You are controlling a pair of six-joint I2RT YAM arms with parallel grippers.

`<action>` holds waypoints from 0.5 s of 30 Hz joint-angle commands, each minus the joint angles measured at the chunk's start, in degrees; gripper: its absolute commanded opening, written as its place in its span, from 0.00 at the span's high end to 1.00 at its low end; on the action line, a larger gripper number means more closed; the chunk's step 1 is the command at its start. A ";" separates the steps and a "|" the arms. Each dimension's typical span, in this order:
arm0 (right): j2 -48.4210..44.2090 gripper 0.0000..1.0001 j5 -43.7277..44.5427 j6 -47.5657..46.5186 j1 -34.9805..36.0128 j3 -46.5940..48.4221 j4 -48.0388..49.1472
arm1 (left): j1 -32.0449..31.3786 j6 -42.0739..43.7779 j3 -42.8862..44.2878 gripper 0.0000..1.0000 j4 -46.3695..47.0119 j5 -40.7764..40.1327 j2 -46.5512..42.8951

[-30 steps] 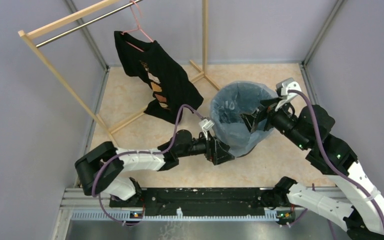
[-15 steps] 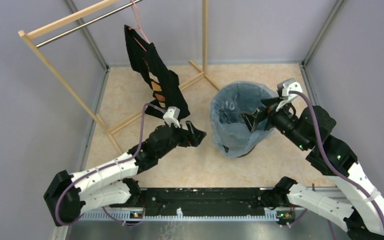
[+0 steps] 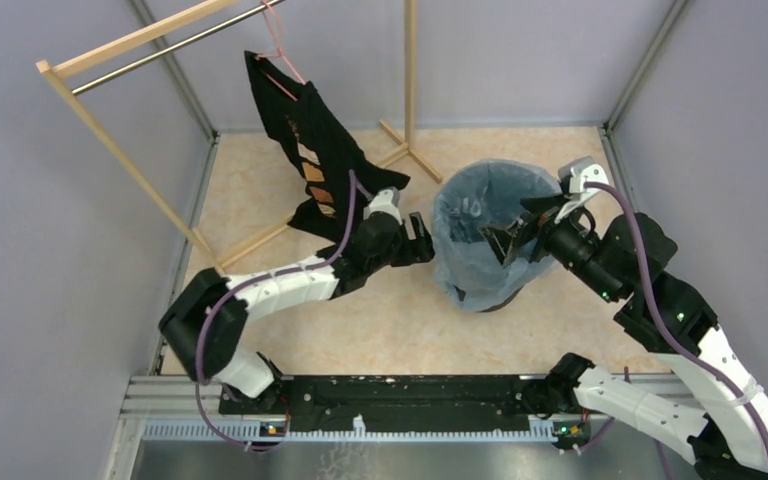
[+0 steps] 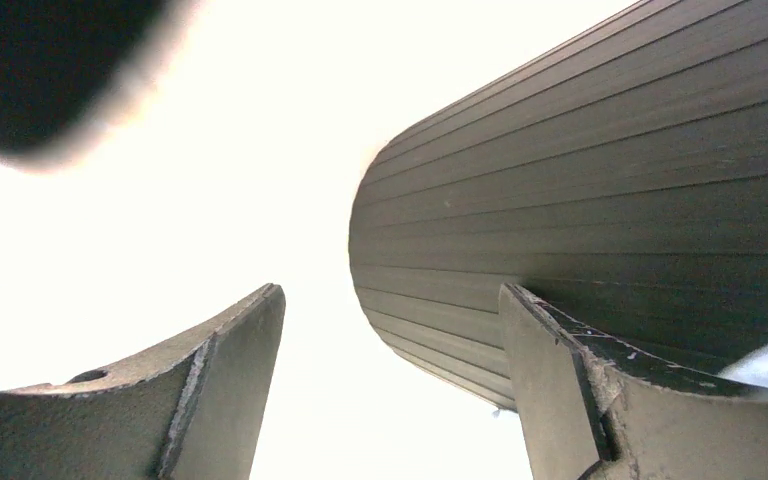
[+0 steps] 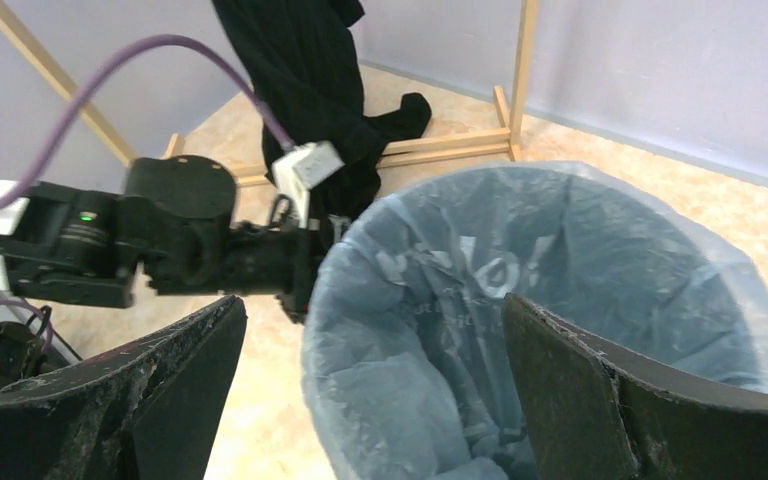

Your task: Put the trash bags into the trash bin

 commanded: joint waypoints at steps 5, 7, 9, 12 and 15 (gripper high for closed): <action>-3.81 0.01 1.43 0.27 0.03 1.13 1.12 | -5.75 -2.50 12.90 0.16 8.24 6.87 16.28; -4.73 0.01 2.25 0.10 0.03 0.92 0.90 | -7.42 -4.09 16.41 0.16 9.16 8.01 20.30; -5.15 0.01 2.55 -0.16 -0.02 1.13 0.07 | -8.79 -5.44 19.71 0.17 10.51 11.12 24.29; -5.45 0.01 2.57 -0.29 0.01 1.70 -0.92 | -10.41 -6.75 25.31 0.17 12.16 13.91 30.79; -6.19 0.01 2.59 -0.30 -0.03 1.91 -1.42 | -12.14 -6.62 32.31 0.16 12.25 16.40 36.23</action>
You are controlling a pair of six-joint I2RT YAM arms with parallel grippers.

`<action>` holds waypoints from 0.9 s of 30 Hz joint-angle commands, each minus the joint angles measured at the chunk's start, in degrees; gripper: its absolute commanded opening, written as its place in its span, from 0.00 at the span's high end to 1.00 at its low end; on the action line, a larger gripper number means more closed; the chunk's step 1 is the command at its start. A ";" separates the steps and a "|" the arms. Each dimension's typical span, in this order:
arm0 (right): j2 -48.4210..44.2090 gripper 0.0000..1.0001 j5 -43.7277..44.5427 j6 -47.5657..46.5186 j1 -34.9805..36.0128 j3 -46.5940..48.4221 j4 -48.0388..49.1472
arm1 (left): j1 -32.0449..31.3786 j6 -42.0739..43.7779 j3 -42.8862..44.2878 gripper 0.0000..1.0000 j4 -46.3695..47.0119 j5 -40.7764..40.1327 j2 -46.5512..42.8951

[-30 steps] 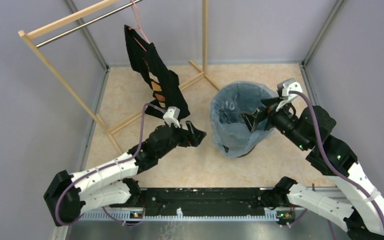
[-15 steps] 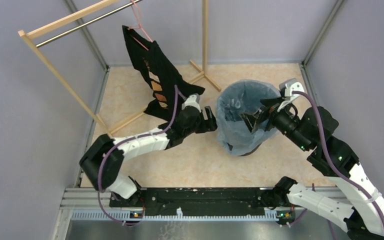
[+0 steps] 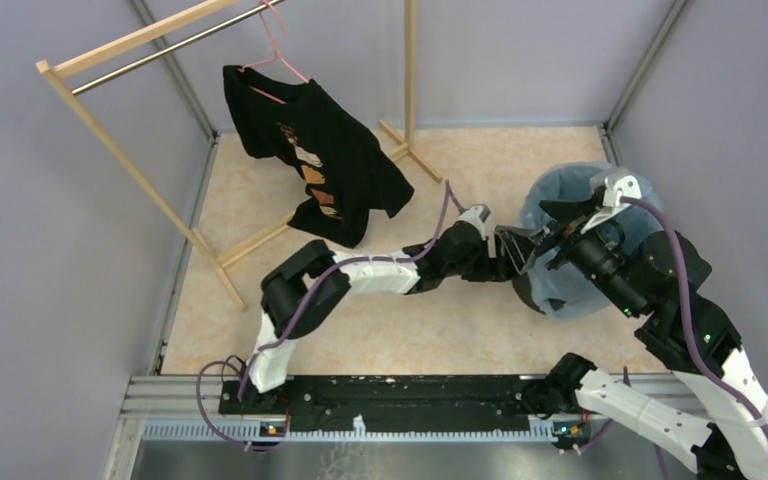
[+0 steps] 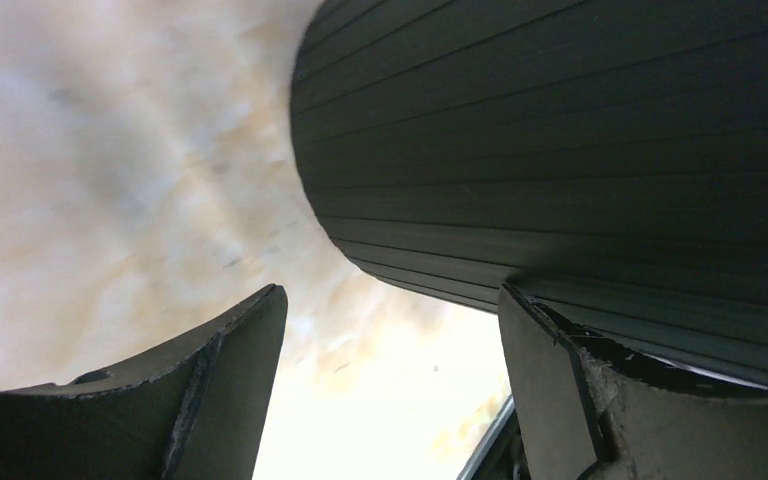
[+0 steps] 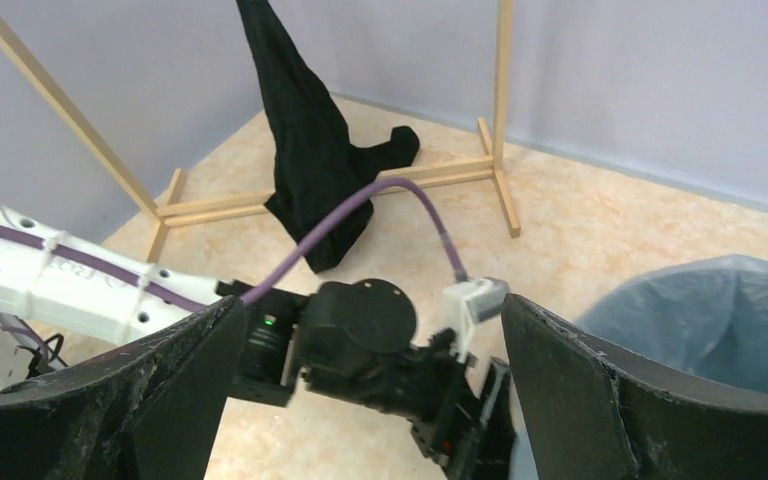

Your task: Put the trash bags into the trash bin

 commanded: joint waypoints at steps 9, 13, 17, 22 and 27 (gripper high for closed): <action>-2.37 0.01 1.47 -0.05 -0.06 1.74 -1.73 | -5.83 6.15 25.18 0.11 -6.95 9.52 13.73; -3.72 0.01 2.05 -0.13 -0.05 1.78 -1.99 | -5.59 8.07 9.26 0.08 -0.19 8.79 2.46; -5.08 0.01 4.87 -0.07 0.02 2.20 -2.32 | -5.73 11.26 -4.66 0.07 1.51 9.39 -11.83; -2.76 0.01 7.32 0.12 0.04 6.31 -5.01 | -6.00 16.04 -10.90 0.02 -10.74 7.25 -33.61; -1.71 0.01 8.38 -0.95 0.04 9.27 -5.53 | -6.11 25.05 -4.46 0.02 -28.48 0.44 -50.81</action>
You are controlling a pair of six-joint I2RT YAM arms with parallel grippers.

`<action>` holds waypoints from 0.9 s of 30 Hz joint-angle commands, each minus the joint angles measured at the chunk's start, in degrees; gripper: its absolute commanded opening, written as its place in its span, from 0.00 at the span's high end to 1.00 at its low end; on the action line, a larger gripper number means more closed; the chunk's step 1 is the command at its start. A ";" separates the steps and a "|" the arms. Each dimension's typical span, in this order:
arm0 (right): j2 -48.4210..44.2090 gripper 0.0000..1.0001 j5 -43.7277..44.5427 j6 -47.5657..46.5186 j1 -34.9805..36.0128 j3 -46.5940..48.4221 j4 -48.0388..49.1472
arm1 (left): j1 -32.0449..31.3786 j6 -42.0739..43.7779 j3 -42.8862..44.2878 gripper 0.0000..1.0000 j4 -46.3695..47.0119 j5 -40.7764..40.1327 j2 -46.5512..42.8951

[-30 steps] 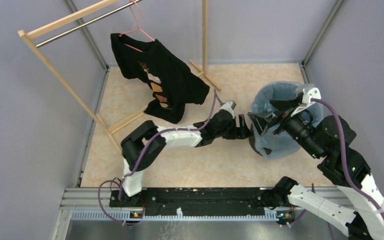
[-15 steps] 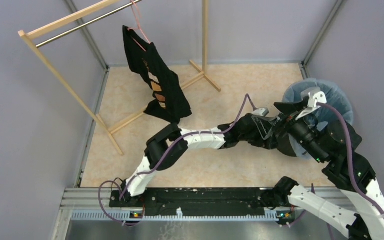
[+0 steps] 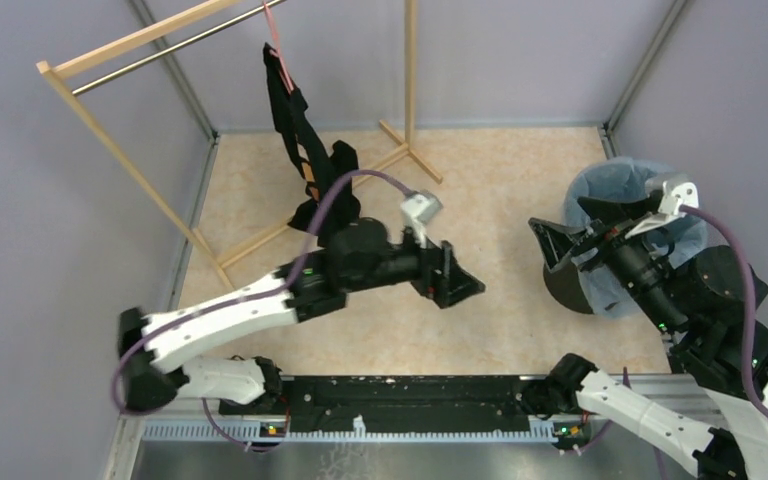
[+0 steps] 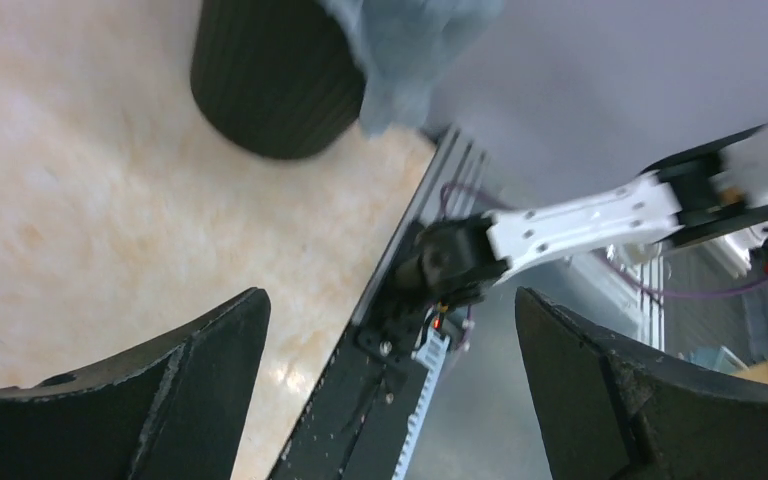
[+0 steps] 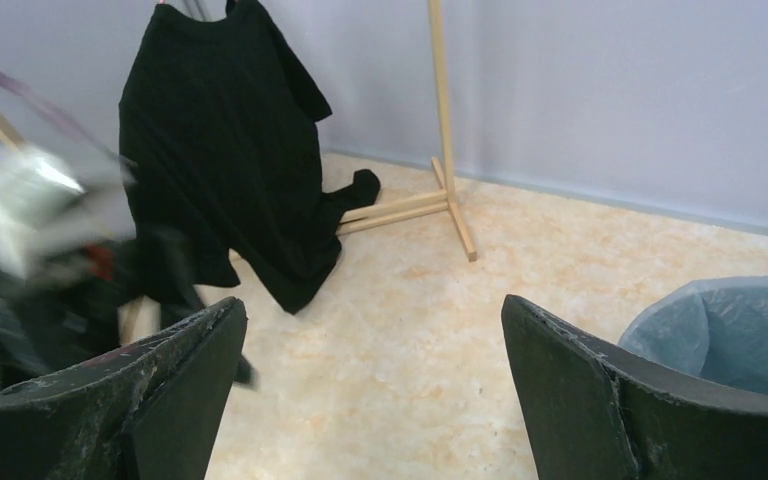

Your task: Put the trash bags into the trash bin

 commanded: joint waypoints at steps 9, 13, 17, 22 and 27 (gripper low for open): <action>4.75 0.01 9.14 -0.50 0.00 7.27 -2.27 | -0.11 26.77 19.35 0.02 -27.10 -37.42 -27.94; 6.29 0.01 10.46 -1.02 -0.02 9.75 -4.15 | -0.12 29.81 16.93 0.02 -21.58 -42.36 -33.58; 6.14 0.01 11.82 -2.05 0.03 9.80 -3.71 | -0.12 32.02 13.94 0.01 -16.51 -45.67 -36.58; 6.64 0.01 13.24 -3.84 0.02 9.94 -2.60 | -0.11 35.55 13.66 0.01 -13.53 -48.04 -37.34; 7.17 0.01 12.64 -4.80 -0.03 10.63 -1.63 | -0.11 37.84 13.03 0.01 -11.04 -47.77 -37.45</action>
